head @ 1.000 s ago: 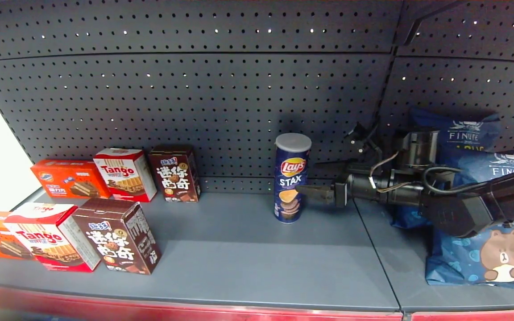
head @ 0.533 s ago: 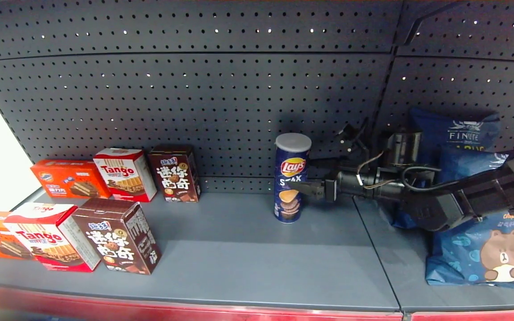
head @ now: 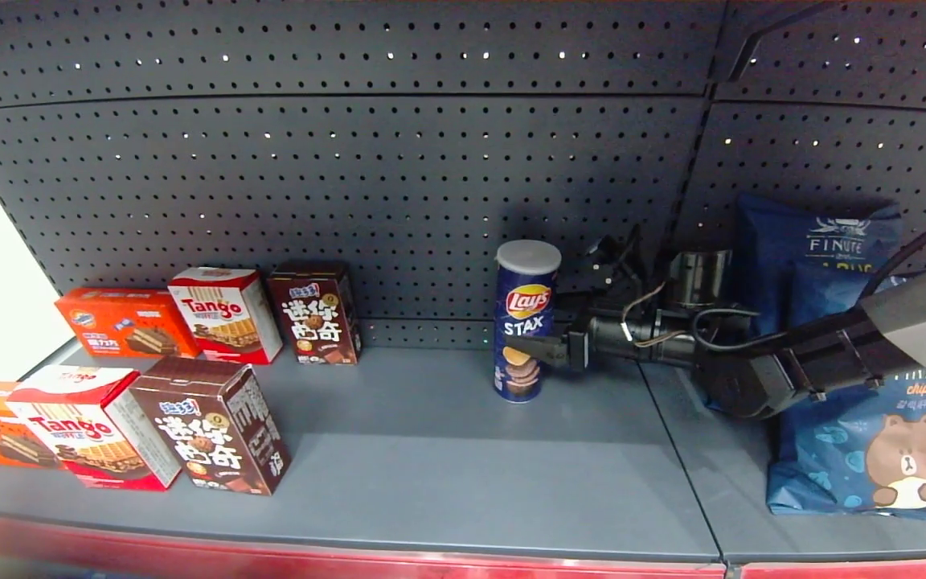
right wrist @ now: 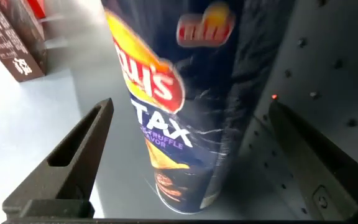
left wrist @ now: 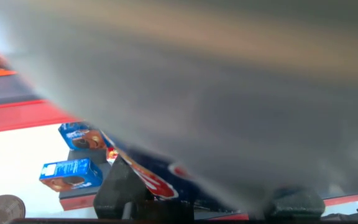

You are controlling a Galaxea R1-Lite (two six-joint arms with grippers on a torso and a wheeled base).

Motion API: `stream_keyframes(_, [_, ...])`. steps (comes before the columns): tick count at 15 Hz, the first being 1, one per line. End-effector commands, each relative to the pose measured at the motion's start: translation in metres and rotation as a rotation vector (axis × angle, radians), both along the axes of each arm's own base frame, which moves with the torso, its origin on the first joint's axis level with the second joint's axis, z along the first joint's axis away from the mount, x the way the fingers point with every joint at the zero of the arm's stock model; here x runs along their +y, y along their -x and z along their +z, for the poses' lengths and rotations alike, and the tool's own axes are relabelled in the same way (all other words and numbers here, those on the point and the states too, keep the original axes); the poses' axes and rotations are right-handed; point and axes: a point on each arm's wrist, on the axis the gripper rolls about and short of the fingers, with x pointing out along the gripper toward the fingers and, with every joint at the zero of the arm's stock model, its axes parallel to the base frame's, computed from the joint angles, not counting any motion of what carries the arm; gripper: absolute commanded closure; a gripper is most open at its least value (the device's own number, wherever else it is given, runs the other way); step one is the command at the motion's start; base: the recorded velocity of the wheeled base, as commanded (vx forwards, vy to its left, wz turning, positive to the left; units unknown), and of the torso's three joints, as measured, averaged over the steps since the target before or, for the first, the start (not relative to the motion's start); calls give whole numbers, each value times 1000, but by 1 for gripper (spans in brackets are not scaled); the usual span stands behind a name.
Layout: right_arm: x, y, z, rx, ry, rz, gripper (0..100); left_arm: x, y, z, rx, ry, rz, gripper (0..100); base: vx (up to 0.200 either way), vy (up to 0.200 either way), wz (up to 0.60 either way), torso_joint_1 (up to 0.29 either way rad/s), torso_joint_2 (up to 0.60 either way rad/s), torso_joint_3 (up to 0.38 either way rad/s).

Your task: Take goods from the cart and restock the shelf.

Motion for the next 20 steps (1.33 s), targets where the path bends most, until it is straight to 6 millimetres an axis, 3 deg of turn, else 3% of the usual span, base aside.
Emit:
stream_keyframes(1, [3,-2,-7,13,6,7,0,0,0,1,-1,0,0,100,0,0,0,0,0,0])
stream_keyframes(20, [22,-21,-50,57,21,58,0,1,3,10,-34,3,8,100,0,0,0,0,0,0])
